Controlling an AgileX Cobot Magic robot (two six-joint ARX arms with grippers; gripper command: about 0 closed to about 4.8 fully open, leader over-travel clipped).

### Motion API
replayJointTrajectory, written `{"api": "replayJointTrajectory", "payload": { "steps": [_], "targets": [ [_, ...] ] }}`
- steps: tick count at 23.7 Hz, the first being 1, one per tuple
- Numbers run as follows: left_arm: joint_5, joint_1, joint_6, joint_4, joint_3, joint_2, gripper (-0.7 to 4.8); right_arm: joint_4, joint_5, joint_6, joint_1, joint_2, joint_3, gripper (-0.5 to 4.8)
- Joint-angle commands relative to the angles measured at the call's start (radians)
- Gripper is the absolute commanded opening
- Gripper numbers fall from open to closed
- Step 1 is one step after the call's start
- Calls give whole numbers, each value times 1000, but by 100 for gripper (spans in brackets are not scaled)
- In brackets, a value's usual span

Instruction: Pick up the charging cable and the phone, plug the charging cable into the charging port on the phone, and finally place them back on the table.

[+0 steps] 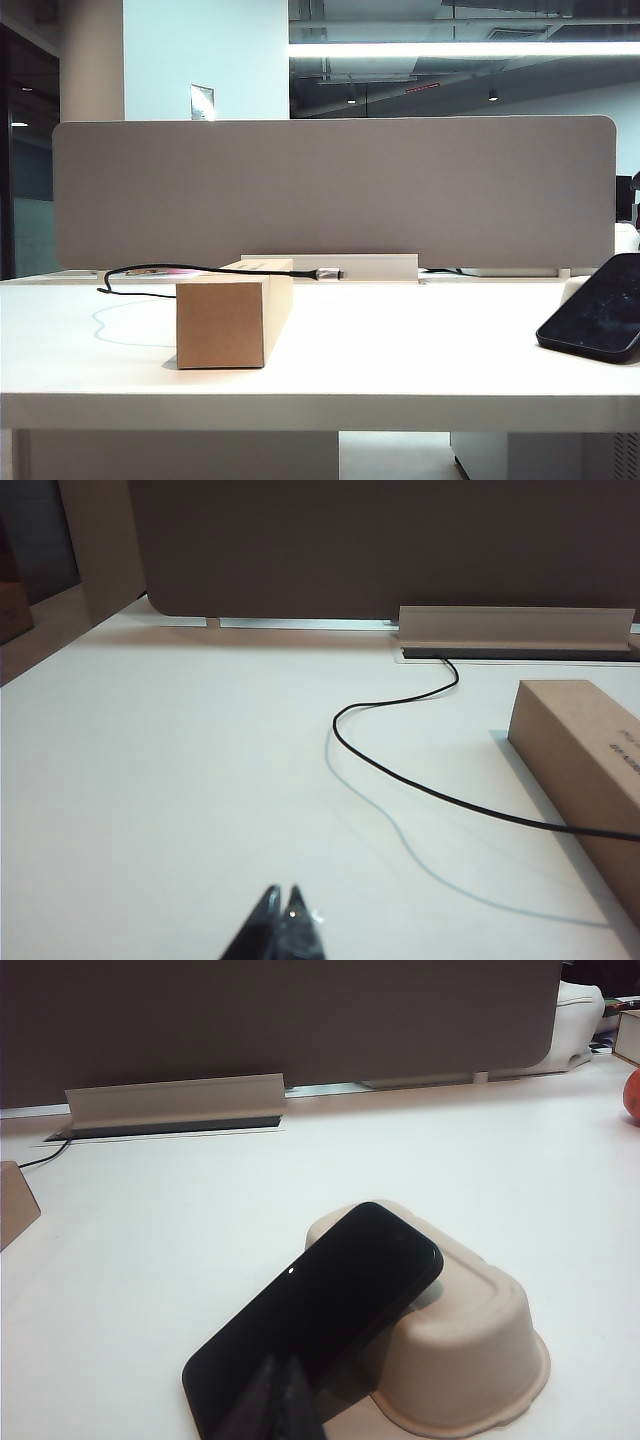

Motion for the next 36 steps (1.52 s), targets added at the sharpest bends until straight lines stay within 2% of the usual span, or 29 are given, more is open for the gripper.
{"api": "replayJointTrajectory", "payload": {
  "steps": [1, 24, 30, 36],
  "targets": [
    [6, 0, 46, 12, 3, 1, -6, 10, 2, -3, 0, -1, -4, -1],
    [13, 0, 36, 13, 3, 1, -6, 15, 2, -3, 2, -1, -4, -1],
    [137, 0, 36, 35, 18, 1, -6, 22, 2, 21, 3, 0, 22, -2],
    [165, 0, 31, 43, 62, 2, -6, -13, 3, 54, 3, 10, 88, -2]
  ]
}}
